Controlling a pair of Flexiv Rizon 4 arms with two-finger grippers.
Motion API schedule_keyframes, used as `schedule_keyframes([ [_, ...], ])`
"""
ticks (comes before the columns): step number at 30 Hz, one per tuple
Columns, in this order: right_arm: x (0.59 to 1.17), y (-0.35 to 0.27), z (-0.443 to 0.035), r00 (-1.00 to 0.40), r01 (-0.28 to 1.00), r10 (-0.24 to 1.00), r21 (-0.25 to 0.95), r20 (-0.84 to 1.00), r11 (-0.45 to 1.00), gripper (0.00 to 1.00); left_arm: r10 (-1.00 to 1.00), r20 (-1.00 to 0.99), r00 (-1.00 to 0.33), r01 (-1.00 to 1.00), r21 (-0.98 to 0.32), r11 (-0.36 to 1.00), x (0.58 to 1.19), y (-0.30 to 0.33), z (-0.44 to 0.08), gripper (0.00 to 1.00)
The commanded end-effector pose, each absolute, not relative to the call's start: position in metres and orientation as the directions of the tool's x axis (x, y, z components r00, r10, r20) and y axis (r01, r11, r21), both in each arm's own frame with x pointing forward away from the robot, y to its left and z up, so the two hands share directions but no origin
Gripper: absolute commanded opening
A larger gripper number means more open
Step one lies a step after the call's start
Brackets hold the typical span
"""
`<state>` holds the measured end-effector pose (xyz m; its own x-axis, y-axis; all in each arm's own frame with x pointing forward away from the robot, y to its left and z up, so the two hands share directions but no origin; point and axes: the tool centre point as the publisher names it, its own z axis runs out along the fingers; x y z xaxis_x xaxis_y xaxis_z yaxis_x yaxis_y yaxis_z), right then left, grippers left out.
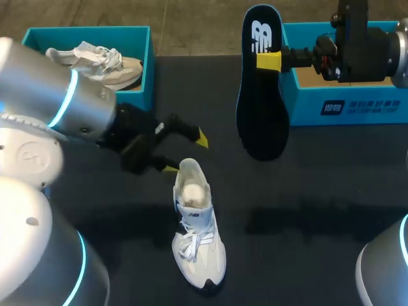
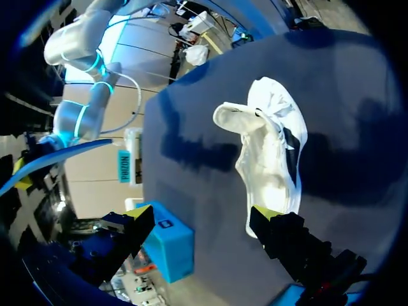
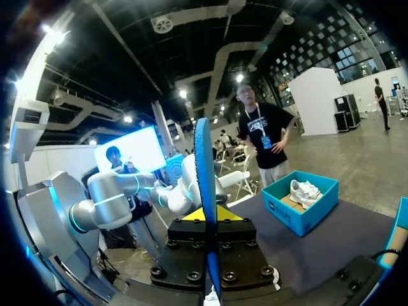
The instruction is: Take the shoe out of the shoebox, open the shoe tongue, remove and reinsert the insole, then place the shoe into the shoebox
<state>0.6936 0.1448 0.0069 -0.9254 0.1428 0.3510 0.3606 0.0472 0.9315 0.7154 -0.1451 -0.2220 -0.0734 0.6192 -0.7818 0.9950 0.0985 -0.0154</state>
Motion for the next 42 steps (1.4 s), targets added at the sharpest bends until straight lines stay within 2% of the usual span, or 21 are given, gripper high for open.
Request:
schedule_keyframes([
  [1, 0.695, 0.147, 0.006, -0.925, 0.36, 0.143, 0.932, 0.351, 0.047, 0.0, 0.385, -0.921, -0.055, 0.995, -0.02, 0.094, 0.712, -0.132, -0.214, 1.0],
  [4, 0.695, 0.147, 0.006, -0.925, 0.36, 0.143, 0.932, 0.351, 0.047, 0.0, 0.367, -0.93, -0.032, 0.999, -0.026, 0.02, 0.717, -0.13, -0.203, 1.0],
  [18, 0.695, 0.147, 0.006, -0.925, 0.36, 0.143, 0.932, 0.351, 0.047, 0.0, 0.367, -0.93, -0.032, 0.999, -0.026, 0.02, 0.717, -0.13, -0.203, 1.0],
  [20, 0.695, 0.147, 0.006, -0.925, 0.36, 0.143, 0.932, 0.351, 0.047, 0.0, 0.307, -0.951, 0.025, 0.999, 0.037, 0.033, 0.716, -0.129, -0.205, 1.0],
  [24, 0.695, 0.147, 0.006, -0.925, 0.36, 0.143, 0.932, 0.351, 0.047, 0.0, 0.241, -0.969, 0.047, 0.997, 0.059, 0.044, 0.722, -0.133, -0.208, 1.0],
  [34, 0.715, 0.154, 0.0, -0.853, 0.519, 0.083, 0.854, 0.515, 0.039, 0.0, 0.115, -0.979, 0.168, 0.984, 0.174, 0.044, 0.73, -0.125, -0.198, 1.0],
  [42, 0.729, 0.163, -0.015, -0.769, 0.638, 0.102, 0.768, 0.631, 0.056, 0.0, 0.062, -0.975, 0.214, 0.974, 0.218, 0.054, 0.736, -0.12, -0.187, 1.0],
])
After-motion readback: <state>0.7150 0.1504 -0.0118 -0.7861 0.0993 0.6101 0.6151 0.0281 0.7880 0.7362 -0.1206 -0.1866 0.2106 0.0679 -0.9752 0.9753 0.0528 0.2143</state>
